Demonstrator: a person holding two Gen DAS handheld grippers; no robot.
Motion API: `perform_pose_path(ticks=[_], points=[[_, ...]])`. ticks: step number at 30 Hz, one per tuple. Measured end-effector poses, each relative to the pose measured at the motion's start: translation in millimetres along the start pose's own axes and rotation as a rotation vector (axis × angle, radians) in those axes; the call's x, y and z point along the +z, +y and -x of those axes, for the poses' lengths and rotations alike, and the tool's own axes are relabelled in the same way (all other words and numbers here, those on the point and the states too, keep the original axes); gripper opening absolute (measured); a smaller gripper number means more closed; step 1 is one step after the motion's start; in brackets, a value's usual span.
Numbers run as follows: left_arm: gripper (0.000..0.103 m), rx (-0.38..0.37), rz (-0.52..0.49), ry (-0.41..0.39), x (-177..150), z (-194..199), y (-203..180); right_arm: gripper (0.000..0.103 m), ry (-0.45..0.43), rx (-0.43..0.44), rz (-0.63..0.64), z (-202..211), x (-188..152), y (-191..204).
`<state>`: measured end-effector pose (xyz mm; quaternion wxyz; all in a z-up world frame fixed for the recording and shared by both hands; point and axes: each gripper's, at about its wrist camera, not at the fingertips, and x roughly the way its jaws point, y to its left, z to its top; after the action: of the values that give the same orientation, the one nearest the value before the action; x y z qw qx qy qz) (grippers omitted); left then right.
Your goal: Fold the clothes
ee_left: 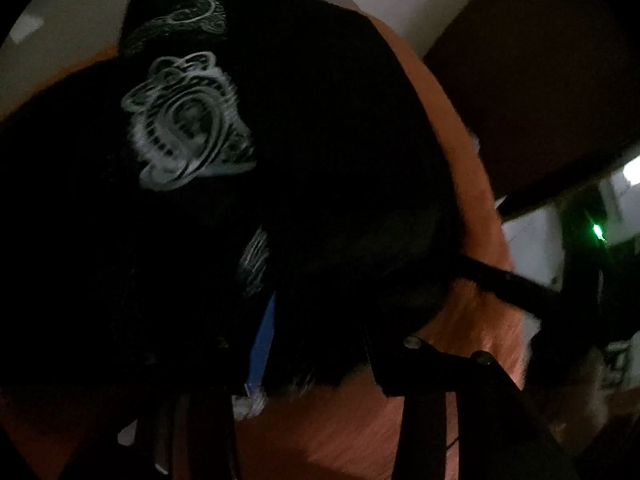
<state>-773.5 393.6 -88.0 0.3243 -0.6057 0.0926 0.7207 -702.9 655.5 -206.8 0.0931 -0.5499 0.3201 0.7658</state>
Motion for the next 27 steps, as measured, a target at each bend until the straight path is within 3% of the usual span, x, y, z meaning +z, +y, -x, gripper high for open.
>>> perform_pose_path(ticks=[2, 4, 8, 10, 13, 15, 17, 19, 23, 25, 27], points=[[0.043, 0.014, -0.014, 0.0, -3, 17, 7, 0.008, -0.028, 0.04, -0.032, 18, -1, -7], [0.043, -0.01, -0.01, -0.04, 4, 42, 9, 0.008, -0.114, 0.088, 0.003, 42, 8, 7], [0.048, 0.011, -0.029, -0.192, 50, 61, 11, 0.01, -0.272, 0.244, 0.107, 73, 33, 57], [0.049, 0.076, -0.031, -0.256, 77, 48, 12, 0.016, -0.279, 0.286, 0.161, 60, 49, 84], [0.049, 0.213, 0.018, -0.238, 99, -1, 31, 0.023, -0.23, 0.181, 0.224, 15, 54, 110], [0.047, 0.267, 0.025, -0.253, 100, -6, 46, 0.023, -0.164, 0.157, 0.236, -23, 50, 112], [0.047, 0.317, -0.004, -0.282, 90, -6, 40, 0.023, -0.142, 0.119, 0.281, -23, 53, 119], [0.047, 0.322, -0.015, -0.305, 82, 5, 34, 0.023, -0.135, 0.091, 0.314, -8, 65, 130], [0.048, 0.229, 0.06, -0.36, 90, -2, 36, 0.024, -0.228, 0.118, 0.263, 28, 104, 148], [0.048, 0.223, 0.111, -0.37, 102, -9, 48, 0.024, -0.227, 0.133, 0.263, 15, 125, 168], [0.05, 0.264, 0.16, -0.349, 115, -39, 63, 0.024, -0.201, 0.124, 0.277, -23, 135, 188]])
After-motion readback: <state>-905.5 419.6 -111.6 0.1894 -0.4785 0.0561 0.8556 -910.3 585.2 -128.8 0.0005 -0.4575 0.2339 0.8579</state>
